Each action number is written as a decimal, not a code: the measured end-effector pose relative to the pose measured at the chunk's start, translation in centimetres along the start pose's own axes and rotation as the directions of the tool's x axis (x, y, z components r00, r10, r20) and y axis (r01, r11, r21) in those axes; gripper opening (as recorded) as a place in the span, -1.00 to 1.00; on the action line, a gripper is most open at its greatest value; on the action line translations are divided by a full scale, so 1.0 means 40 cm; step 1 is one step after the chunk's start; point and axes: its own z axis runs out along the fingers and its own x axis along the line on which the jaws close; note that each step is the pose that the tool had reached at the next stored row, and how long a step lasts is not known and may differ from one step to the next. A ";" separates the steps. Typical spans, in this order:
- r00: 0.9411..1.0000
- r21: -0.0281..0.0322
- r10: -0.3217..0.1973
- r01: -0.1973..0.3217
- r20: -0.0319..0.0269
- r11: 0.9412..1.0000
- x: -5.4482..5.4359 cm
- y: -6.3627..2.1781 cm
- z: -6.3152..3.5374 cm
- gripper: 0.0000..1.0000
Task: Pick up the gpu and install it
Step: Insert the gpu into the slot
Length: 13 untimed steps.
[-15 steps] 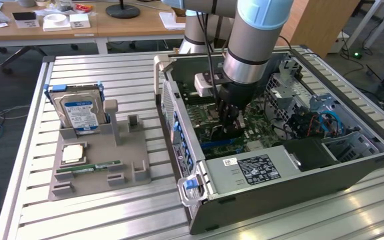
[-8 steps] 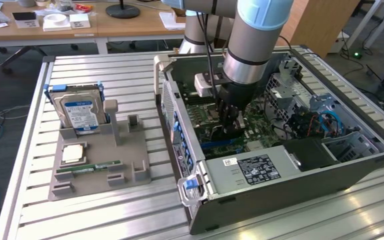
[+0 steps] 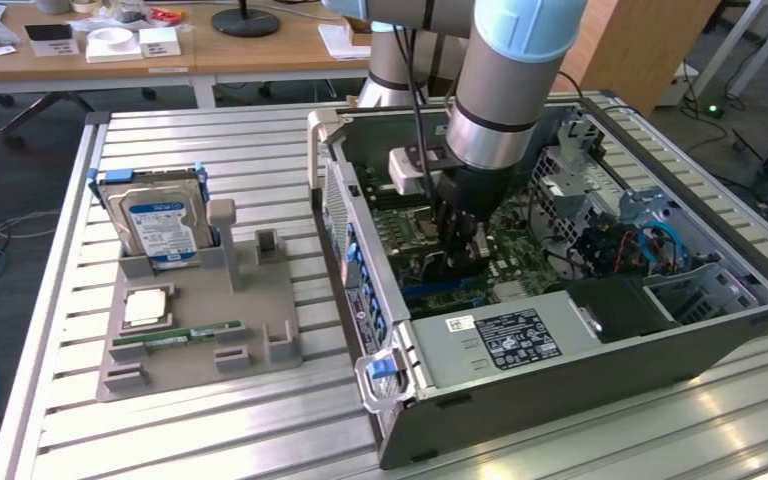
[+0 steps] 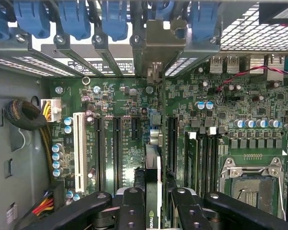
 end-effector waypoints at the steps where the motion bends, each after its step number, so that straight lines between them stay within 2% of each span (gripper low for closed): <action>1: 1.000 0.000 0.000 0.000 0.000 1.000 0.000 0.000 0.000 -0.47; 13: 1.000 0.000 0.004 -0.004 0.000 1.000 0.001 0.000 0.005 -0.47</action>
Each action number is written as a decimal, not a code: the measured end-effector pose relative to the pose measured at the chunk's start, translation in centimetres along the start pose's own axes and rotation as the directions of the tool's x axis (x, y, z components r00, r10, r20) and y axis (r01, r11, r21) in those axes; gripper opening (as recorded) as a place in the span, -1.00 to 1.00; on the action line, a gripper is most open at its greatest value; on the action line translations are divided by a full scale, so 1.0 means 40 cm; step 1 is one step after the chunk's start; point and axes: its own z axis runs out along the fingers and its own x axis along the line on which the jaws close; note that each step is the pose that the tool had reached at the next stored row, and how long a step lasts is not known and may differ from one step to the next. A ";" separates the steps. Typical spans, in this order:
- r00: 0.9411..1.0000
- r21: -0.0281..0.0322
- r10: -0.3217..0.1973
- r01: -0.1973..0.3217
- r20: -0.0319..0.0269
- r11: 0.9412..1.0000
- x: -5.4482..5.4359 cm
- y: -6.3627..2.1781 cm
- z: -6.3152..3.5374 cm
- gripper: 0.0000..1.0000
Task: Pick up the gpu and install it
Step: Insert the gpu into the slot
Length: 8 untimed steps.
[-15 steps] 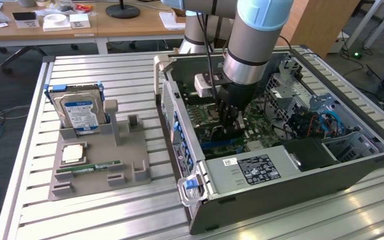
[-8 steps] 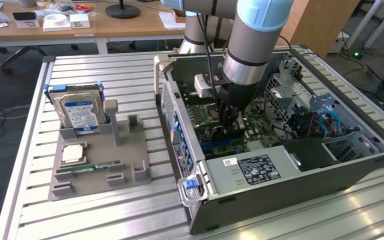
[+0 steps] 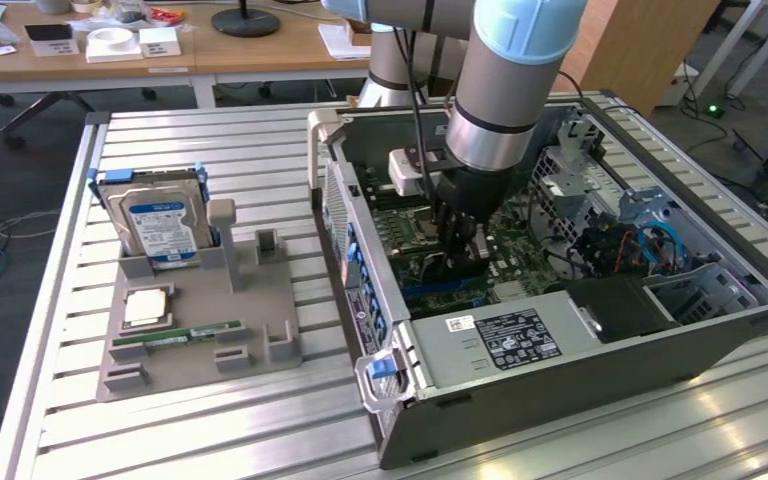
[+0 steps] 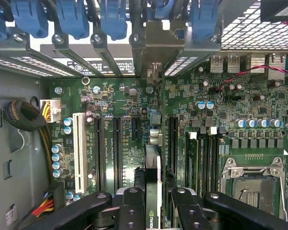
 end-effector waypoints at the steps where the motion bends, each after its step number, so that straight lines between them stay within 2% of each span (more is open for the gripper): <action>1: 1.000 0.000 0.000 0.000 0.000 1.000 0.000 0.000 0.000 -0.47; 8: 1.000 0.000 0.000 0.000 0.000 1.000 0.000 0.000 -0.003 -0.47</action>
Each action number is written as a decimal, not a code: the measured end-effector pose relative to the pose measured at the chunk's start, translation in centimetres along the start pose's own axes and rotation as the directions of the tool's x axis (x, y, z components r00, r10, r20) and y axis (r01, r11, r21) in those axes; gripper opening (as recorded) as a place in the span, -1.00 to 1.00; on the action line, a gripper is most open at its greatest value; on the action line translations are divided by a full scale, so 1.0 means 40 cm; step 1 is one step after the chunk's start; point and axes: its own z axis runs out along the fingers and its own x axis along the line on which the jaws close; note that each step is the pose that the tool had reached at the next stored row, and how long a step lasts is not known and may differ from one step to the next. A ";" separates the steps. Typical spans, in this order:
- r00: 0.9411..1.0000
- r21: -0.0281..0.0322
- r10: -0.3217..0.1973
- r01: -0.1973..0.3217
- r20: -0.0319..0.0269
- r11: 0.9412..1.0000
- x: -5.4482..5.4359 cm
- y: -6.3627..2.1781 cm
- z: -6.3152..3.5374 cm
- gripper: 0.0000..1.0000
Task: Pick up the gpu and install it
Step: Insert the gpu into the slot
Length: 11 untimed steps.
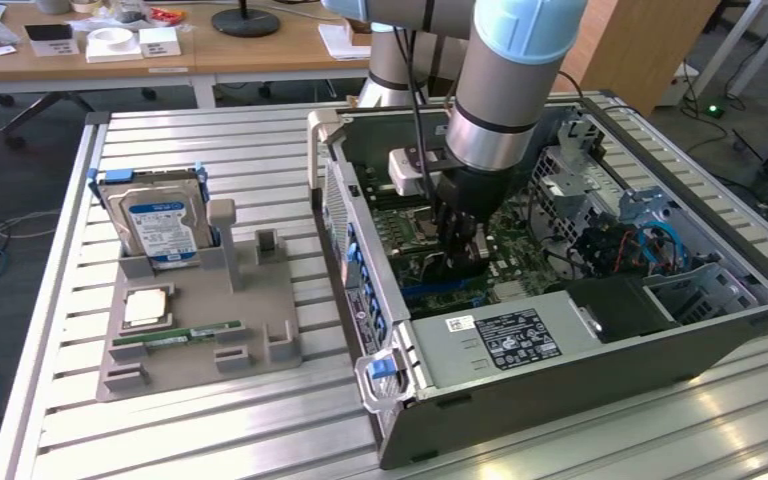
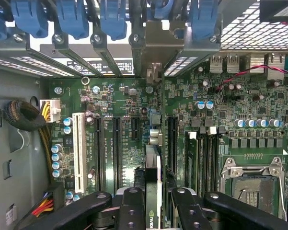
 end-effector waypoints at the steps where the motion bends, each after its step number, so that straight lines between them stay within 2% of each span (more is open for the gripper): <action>1: 1.000 0.000 0.000 0.000 0.000 1.000 0.000 0.000 0.000 -0.47; 11: 1.000 0.000 0.007 -0.007 0.000 1.000 0.004 0.000 0.001 -0.47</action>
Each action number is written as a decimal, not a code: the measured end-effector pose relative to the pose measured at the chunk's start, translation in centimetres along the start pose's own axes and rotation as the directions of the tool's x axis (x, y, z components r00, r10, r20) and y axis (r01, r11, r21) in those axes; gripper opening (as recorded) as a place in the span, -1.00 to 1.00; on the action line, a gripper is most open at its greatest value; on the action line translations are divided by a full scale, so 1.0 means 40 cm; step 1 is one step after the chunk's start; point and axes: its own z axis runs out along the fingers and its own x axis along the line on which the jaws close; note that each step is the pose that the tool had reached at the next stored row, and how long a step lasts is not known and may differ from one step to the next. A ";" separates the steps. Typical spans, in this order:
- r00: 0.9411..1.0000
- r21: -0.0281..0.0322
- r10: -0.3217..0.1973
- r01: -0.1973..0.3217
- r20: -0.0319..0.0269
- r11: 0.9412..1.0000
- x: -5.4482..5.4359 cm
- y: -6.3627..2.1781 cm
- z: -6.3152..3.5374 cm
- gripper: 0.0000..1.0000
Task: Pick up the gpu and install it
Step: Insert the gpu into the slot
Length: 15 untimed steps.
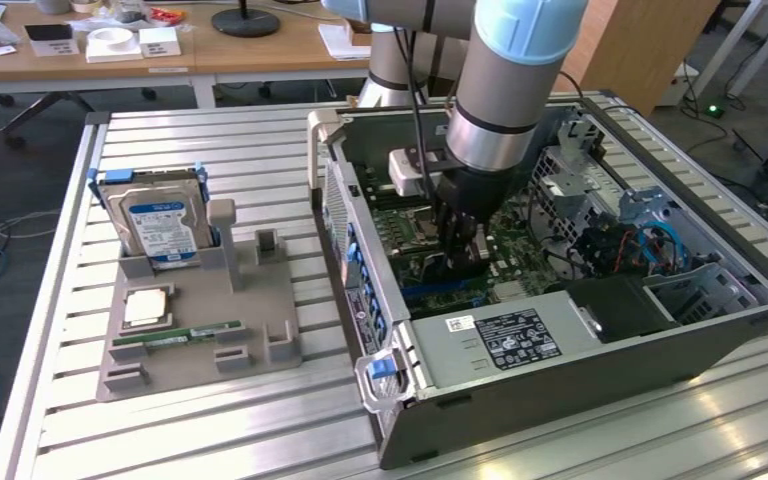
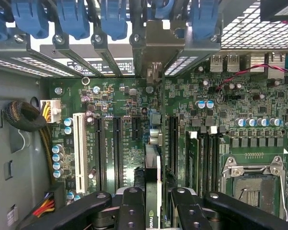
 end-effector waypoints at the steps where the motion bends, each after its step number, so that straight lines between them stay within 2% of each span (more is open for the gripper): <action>1: 1.000 0.000 0.001 -0.001 0.000 1.000 0.001 0.000 0.000 -0.47; 15: 1.000 0.000 0.001 -0.001 0.000 1.000 0.001 0.000 0.007 -0.47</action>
